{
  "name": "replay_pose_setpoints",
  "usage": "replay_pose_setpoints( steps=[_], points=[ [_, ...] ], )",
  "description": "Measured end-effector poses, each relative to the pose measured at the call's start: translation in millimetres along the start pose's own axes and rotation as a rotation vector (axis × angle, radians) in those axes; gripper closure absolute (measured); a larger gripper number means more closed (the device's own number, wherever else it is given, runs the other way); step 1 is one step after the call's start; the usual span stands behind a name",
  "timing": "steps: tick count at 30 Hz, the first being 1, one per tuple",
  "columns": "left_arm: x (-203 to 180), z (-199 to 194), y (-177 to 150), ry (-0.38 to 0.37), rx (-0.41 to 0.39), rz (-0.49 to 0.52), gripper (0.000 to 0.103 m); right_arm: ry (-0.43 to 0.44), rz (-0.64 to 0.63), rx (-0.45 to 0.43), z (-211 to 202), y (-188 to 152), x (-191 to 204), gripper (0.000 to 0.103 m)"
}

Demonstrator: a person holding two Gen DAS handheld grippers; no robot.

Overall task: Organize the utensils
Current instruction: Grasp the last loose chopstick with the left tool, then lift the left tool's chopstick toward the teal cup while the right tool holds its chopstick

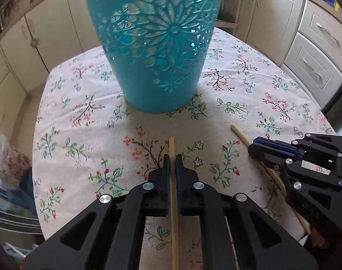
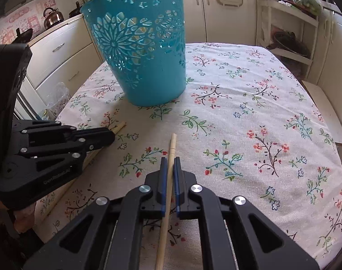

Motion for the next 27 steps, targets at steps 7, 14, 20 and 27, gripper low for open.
replay_pose_setpoints(
  steps=[7,14,20,27],
  points=[
    [17.2,-9.0,-12.4,-0.089,-0.074,-0.139,0.098,-0.012,-0.017,-0.029,-0.8,-1.9,1.4,0.096],
    [30.6,-13.9,-19.5,-0.146,-0.149,-0.231,0.098,-0.009,-0.014,-0.03,-0.8,-2.5,0.7,0.097],
    [30.0,-15.2,-20.0,-0.165,-0.156,-0.23,0.098,-0.005,-0.006,-0.029,-1.0,-2.8,0.6,0.097],
    [38.9,-15.0,-22.6,-0.186,-0.156,-0.269,0.098,0.006,0.005,-0.029,-1.2,-2.5,-1.6,0.097]
  ],
)
Point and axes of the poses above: each gripper's, at about its wrist camera, not at the fingertips, and z roughly the way its jaws point, x to its left, y to its top, the point moved 4 cm from there along z, roughly the way its jaws point, and after that the axes turned 9 degrees about -y, right-handed, at the moved point
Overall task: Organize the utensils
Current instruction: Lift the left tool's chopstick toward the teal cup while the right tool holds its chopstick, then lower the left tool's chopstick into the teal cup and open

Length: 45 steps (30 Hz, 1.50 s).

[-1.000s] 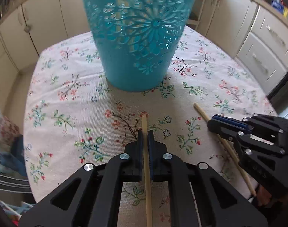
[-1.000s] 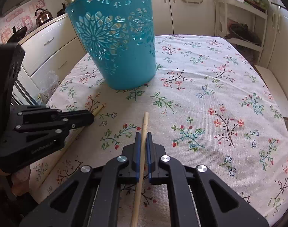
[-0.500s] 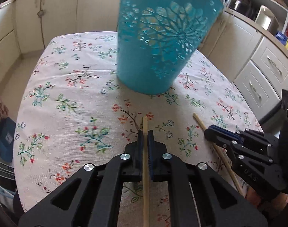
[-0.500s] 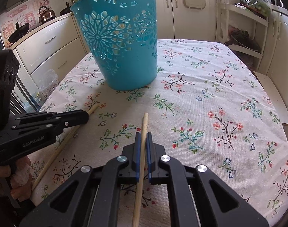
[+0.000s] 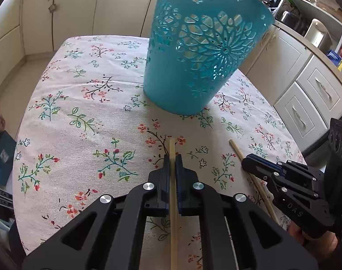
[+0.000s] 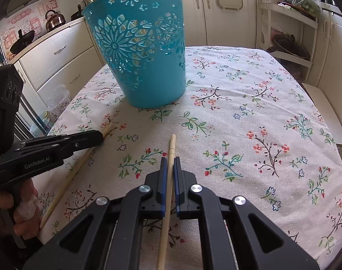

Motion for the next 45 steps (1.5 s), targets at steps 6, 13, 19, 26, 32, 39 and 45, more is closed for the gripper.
replay_pose_setpoints(
  steps=[6,13,19,26,32,39,45],
  points=[
    [0.2,1.1,0.2,-0.005,-0.002,-0.006,0.098,0.0,-0.002,0.0,0.2,0.2,-0.6,0.097],
    [1.1,0.1,0.5,-0.007,-0.001,-0.008,0.098,-0.002,-0.002,-0.001,0.0,-0.1,-0.1,0.097],
    [3.7,-3.4,1.9,-0.022,-0.015,-0.025,0.098,-0.003,-0.004,-0.002,-0.1,-0.1,-0.2,0.097],
    [19.4,-32.7,3.0,-0.113,-0.081,-0.145,0.098,0.0,-0.003,-0.002,-0.3,-0.1,0.1,0.097],
    [17.2,-76.8,15.5,-0.182,-0.177,-0.158,0.098,0.0,-0.004,-0.002,-0.3,0.2,-0.4,0.097],
    [1.4,-117.6,46.2,-0.243,-0.291,-0.137,0.098,0.002,-0.002,-0.002,-0.1,0.1,-0.4,0.097],
    [-27.9,-146.6,108.4,-0.286,-0.435,-0.07,0.098,0.0,0.0,-0.002,-0.4,-0.2,0.0,0.097]
  ],
)
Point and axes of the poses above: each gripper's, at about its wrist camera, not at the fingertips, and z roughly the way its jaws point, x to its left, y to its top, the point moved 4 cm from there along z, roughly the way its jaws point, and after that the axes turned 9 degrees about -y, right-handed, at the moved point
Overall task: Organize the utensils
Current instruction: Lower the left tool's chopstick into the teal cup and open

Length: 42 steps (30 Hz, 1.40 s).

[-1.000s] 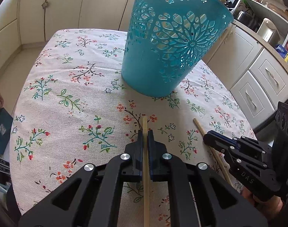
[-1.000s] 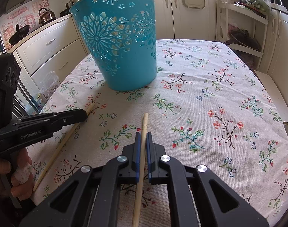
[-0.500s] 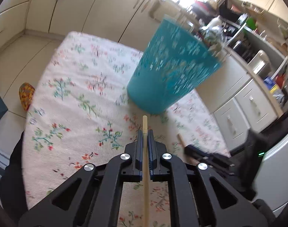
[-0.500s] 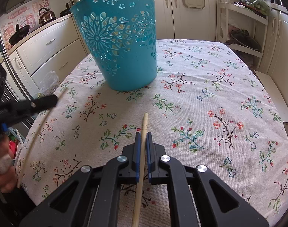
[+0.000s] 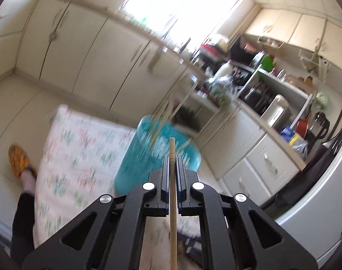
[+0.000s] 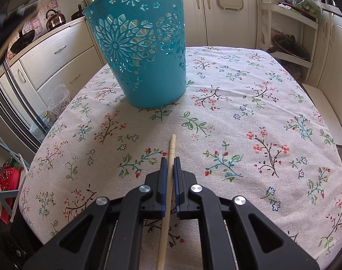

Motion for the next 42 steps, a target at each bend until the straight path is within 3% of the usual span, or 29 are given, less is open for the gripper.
replay_pose_setpoints(
  steps=[11,15,25,35,42],
  points=[
    [-19.7,82.1,98.4,0.054,-0.156,0.115,0.098,0.019,0.018,0.004,2.2,0.2,-3.1,0.097],
    [-16.2,102.7,112.8,0.084,-0.184,0.142,0.098,0.028,0.024,0.007,2.7,0.8,-5.3,0.097],
    [-2.2,118.6,113.5,0.131,-0.216,0.162,0.098,0.045,0.042,0.013,3.7,1.5,-6.5,0.097],
    [-3.8,124.2,85.2,0.136,-0.106,0.227,0.098,0.049,0.046,0.014,3.5,1.0,-7.3,0.097],
    [-20.7,130.9,48.9,0.128,0.098,0.373,0.097,0.047,0.044,0.013,3.3,1.3,-6.9,0.097]
  ],
)
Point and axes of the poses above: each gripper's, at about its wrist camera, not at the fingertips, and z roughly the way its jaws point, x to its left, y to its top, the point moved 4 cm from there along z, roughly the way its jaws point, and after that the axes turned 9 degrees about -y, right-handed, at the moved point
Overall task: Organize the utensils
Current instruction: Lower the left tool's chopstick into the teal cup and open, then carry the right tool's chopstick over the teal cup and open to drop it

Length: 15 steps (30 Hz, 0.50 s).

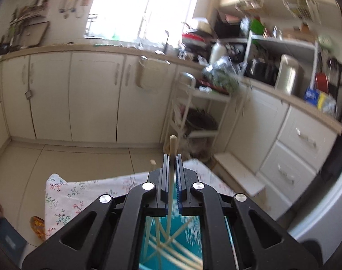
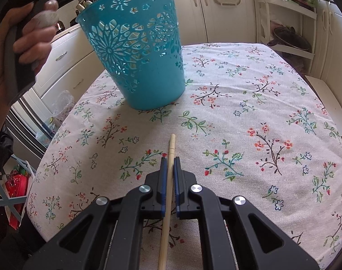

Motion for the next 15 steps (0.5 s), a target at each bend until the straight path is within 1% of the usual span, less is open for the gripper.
replay_pose_setpoints(
  steps=[2,4,6,9,11,13,15],
  points=[
    [-3.4,-9.6,-7.2,0.005,0.019,0.024,0.092,0.003,0.002,0.0,-0.1,-0.2,-0.4,0.097],
    [-0.2,-24.7,-12.1,0.019,0.007,0.004,0.069,0.009,0.01,0.001,-0.1,-0.3,-1.2,0.097],
    [8.8,-42.8,-17.9,0.043,-0.025,-0.041,0.054,0.02,0.024,0.004,0.0,-0.3,-3.4,0.097],
    [33.6,-77.3,-38.1,0.081,-0.074,-0.16,0.05,0.037,0.054,0.012,-0.2,-0.3,-7.2,0.097],
    [49.6,-91.1,-56.4,0.109,-0.083,-0.225,0.048,0.051,0.08,0.021,-1.4,-0.7,-10.2,0.097],
    [68.9,-100.1,-84.7,0.137,-0.062,-0.307,0.046,0.083,0.124,0.018,-5.5,0.0,-15.6,0.097],
    [87.2,-101.2,-119.5,0.161,-0.012,-0.387,0.046,0.117,0.153,-0.002,-12.0,2.4,-18.2,0.097]
  ],
)
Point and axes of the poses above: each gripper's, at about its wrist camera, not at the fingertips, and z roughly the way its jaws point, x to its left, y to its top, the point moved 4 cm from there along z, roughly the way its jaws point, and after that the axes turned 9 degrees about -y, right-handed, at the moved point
